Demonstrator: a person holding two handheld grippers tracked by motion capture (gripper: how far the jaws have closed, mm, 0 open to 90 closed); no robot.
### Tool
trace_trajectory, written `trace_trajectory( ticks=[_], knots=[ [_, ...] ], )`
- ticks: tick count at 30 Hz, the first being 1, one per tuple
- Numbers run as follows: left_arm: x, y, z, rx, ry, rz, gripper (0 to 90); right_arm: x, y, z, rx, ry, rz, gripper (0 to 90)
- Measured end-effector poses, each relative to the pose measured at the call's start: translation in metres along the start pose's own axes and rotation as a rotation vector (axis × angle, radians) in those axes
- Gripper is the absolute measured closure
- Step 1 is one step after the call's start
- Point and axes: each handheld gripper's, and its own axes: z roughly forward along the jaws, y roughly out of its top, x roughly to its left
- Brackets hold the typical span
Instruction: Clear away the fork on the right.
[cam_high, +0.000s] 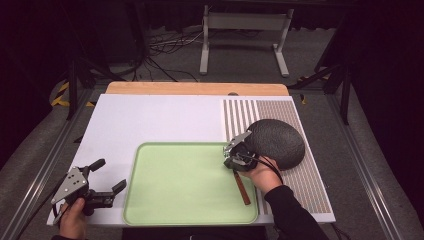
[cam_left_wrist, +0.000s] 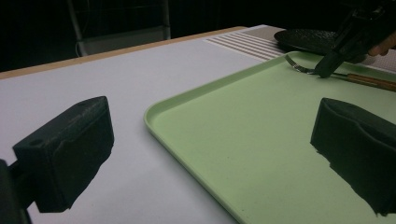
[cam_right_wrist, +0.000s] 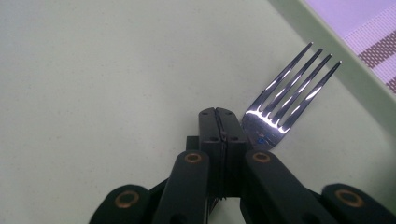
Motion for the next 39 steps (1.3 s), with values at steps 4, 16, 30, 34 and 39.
trace_trajectory(
  ticks=[4, 16, 30, 34, 39],
  knots=[
    [0.000, 0.000, 0.000, -0.001, -0.001, 0.000, 0.1, -0.004, -0.004, -0.002, -0.003, -0.010, 0.016, 90.0],
    [0.000, 0.000, 0.001, 0.001, -0.004, -0.001, 0.1, -0.012, -0.014, -0.008, -0.013, -0.028, 0.059, 90.0],
    [0.000, 0.000, 0.004, 0.007, -0.009, 0.000, 0.1, -0.017, -0.021, -0.013, -0.017, -0.038, 0.096, 90.0],
    [0.001, 0.000, 0.004, 0.008, -0.010, -0.001, 0.1, -0.015, -0.019, -0.018, -0.047, -0.028, 0.095, 90.0],
    [0.000, 0.000, 0.004, 0.004, -0.007, -0.004, 0.1, -0.013, -0.014, -0.030, -0.095, -0.036, 0.082, 88.8]
  ],
)
